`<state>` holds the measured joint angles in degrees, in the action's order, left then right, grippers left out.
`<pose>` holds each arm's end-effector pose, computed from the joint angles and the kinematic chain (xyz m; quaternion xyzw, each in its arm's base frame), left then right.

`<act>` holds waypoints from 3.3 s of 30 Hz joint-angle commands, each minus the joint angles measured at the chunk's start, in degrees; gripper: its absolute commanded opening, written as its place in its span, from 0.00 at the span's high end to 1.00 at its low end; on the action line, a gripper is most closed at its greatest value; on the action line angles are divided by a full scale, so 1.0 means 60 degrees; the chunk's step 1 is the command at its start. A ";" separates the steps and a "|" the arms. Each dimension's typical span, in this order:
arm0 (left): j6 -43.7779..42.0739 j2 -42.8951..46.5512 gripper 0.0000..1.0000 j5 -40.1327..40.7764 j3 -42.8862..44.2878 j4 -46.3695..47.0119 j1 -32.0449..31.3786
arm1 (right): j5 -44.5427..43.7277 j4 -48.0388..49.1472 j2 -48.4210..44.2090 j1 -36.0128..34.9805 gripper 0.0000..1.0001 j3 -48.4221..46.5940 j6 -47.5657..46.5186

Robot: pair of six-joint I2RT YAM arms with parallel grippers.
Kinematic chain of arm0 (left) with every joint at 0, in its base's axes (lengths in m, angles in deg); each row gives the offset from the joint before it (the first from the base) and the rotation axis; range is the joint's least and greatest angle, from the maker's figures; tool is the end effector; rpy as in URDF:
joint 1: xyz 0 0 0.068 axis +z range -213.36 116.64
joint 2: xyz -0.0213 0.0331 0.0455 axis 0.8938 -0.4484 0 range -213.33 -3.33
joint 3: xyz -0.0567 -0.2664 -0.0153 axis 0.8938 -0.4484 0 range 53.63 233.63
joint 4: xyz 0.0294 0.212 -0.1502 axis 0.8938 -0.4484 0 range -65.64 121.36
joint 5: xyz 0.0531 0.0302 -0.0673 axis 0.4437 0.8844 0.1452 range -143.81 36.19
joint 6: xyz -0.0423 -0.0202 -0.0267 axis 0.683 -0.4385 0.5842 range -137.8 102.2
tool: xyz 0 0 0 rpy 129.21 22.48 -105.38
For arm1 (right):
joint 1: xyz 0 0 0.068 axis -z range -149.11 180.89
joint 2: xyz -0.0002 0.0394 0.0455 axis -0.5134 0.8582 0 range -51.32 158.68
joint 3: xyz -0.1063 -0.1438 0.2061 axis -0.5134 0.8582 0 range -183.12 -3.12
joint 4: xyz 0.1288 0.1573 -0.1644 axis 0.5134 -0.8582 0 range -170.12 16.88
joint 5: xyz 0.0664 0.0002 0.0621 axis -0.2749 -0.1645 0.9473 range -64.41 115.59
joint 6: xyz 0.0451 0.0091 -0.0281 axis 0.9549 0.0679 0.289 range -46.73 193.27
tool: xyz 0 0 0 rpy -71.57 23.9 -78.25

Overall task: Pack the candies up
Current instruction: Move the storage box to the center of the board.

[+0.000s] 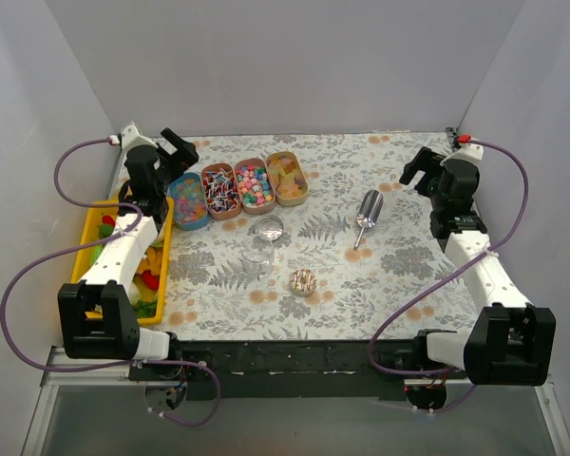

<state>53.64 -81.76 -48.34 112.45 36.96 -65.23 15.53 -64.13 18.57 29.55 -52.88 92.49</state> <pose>0.3242 -0.0072 0.3199 -0.4732 0.6297 -0.3369 0.5158 0.2869 0.0005 0.3124 0.1746 0.7514 0.0462 0.6347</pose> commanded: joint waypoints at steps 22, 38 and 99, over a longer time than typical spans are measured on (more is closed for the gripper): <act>-0.0715 -0.2113 0.04 -0.1293 0.2582 -0.3098 0.0004 | 0.2292 -0.2011 0.1695 0.0033 0.09 -0.2107 0.0268; -0.0554 -0.4593 0.49 -0.0897 0.4141 -0.4890 -0.0011 | 0.3625 -0.2569 0.2620 -0.0025 0.41 -0.2005 0.0356; -0.1858 -0.5472 0.99 0.0289 0.3379 -0.4596 -0.0919 | 0.4080 -0.3022 0.3249 -0.0551 0.50 -0.2283 -0.0303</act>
<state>43.61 -114.61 -46.96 133.15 9.33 -69.75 38.46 -82.45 37.08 28.69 -63.37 92.95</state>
